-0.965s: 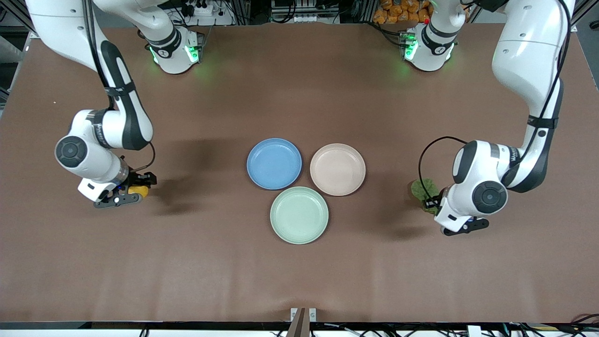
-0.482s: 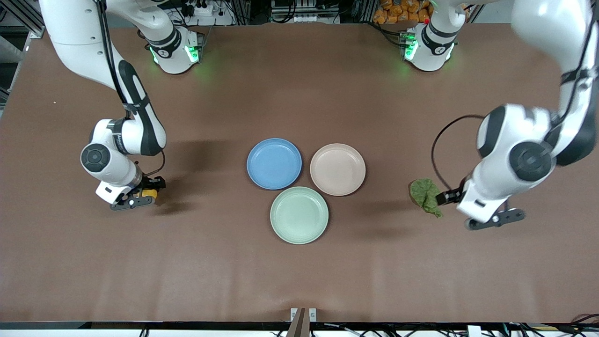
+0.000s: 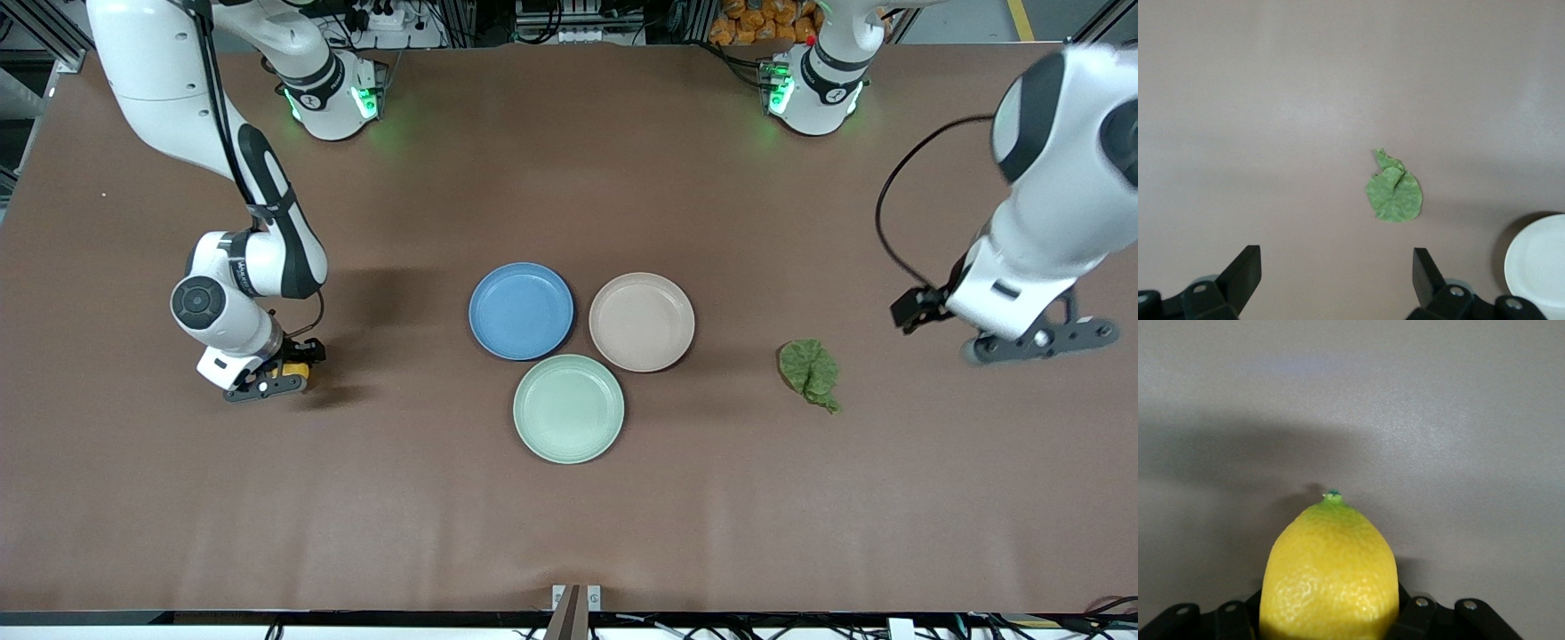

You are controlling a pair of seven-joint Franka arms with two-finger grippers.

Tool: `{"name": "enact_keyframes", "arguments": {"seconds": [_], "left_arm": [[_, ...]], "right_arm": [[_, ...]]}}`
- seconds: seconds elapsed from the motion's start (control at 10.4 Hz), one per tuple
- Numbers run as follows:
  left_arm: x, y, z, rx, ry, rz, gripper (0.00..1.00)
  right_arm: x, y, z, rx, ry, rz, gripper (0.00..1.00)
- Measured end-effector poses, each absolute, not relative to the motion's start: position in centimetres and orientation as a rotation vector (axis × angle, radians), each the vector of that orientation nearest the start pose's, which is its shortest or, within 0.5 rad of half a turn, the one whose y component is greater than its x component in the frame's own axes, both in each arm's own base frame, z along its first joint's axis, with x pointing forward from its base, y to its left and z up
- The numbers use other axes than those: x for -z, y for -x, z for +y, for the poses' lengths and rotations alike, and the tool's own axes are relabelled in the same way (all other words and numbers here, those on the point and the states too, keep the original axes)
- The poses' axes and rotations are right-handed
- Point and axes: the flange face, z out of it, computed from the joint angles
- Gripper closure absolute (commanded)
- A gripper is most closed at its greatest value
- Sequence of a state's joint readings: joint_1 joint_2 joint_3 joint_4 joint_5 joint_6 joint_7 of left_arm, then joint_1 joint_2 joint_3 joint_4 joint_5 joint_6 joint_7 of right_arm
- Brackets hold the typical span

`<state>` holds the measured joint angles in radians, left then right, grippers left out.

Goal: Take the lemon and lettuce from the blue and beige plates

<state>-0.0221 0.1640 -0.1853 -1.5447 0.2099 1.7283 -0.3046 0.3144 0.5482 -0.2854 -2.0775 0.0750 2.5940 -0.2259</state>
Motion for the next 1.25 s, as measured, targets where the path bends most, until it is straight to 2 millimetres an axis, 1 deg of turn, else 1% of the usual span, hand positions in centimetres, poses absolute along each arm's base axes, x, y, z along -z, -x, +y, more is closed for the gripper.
{"name": "enact_keyframes", "arguments": {"seconds": [0.19,0.29,0.39,0.48,0.58,0.77,0.87,0.96,1.16,1.25], "left_arm": [[-58.8,-59.0,-9.8,0.122,2.972,-0.095,0.00],[-59.8,-58.5,-9.3,0.128,2.998,-0.109,0.00],[-60.5,-58.2,-8.7,0.127,3.054,-0.105,0.00],[-61.0,-57.9,-7.9,0.111,3.106,-0.105,0.00],[-61.3,-57.6,-7.2,0.088,3.130,-0.114,0.00],[-61.5,-57.1,-7.2,0.055,3.135,-0.100,0.00],[-61.5,-56.8,-7.4,0.030,3.133,-0.080,0.00],[-61.8,-56.6,-7.3,0.029,3.133,-0.043,0.00],[-62.7,-56.2,-5.6,0.045,3.135,-0.013,0.00],[-63.0,-56.0,-5.3,0.052,3.135,-0.019,0.00]], "right_arm": [[-17.5,-59.1,1.8,0.001,3.227,-0.379,0.00],[-18.2,-59.7,2.0,0.016,3.225,-0.383,0.00],[-19.3,-60.6,2.3,0.003,3.220,-0.384,0.00],[-21.2,-61.7,2.8,-0.037,3.211,-0.384,0.00],[-23.8,-63.0,3.2,-0.071,3.200,-0.385,0.00],[-29.7,-65.2,3.9,-0.031,3.186,-0.387,0.00],[-32.1,-65.6,3.8,0.020,3.182,-0.381,0.00],[-34.1,-65.7,3.4,0.067,3.178,-0.368,0.00],[-37.7,-65.4,1.5,0.107,3.170,-0.318,0.00],[-39.6,-64.8,0.9,0.091,3.159,-0.301,0.00]]}}
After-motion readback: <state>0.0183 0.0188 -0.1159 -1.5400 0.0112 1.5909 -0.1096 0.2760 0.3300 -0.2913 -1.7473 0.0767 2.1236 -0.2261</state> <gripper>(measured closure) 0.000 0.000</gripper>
